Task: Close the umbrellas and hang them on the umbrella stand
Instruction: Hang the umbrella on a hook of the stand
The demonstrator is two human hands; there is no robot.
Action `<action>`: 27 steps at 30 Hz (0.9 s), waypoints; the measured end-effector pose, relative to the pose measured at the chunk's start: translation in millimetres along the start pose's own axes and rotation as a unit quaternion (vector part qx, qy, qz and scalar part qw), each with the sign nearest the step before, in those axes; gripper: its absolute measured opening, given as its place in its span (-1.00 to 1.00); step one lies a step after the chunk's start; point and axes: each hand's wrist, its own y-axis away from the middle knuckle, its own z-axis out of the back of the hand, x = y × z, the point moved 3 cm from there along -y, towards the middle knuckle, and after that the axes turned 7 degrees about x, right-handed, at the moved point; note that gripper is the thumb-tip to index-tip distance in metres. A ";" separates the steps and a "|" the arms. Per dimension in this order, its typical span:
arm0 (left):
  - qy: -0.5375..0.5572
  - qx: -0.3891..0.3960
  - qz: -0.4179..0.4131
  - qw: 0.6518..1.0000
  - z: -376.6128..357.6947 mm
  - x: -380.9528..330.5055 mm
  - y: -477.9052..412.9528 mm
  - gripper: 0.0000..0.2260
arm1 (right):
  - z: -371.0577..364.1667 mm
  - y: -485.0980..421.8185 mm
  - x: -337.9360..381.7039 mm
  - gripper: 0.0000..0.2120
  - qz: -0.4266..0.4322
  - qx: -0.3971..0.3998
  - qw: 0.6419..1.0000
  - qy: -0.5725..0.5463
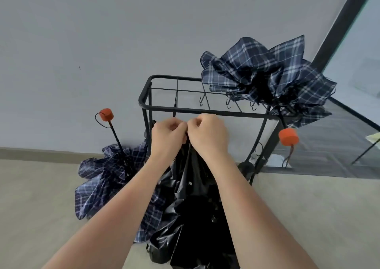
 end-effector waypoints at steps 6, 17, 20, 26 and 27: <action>-0.044 0.027 -0.097 0.994 -16.3 -71.6 -15.6 -0.92 | 111.6 -12.9 -14.9 -0.83 -0.014 -0.185 0.980 0.076; -0.103 0.129 -0.092 0.982 -74.9 -76.4 -34.2 -0.90 | 130.8 -20.8 -147.9 -0.85 -0.363 0.054 0.910 -0.193; -0.103 0.140 -0.098 0.980 -81.6 -77.0 -36.1 -0.90 | 114.6 -25.6 -151.1 -0.90 -0.340 -0.022 0.892 -0.298; -0.091 0.120 -0.120 0.981 -73.3 -87.6 -43.5 -0.92 | 141.4 -36.9 -117.0 -0.77 -0.178 -0.168 0.930 -0.274; -0.082 0.111 -0.122 0.983 -69.7 -91.5 -44.4 -0.92 | 150.5 -38.2 -105.9 -0.78 -0.149 -0.178 0.937 -0.261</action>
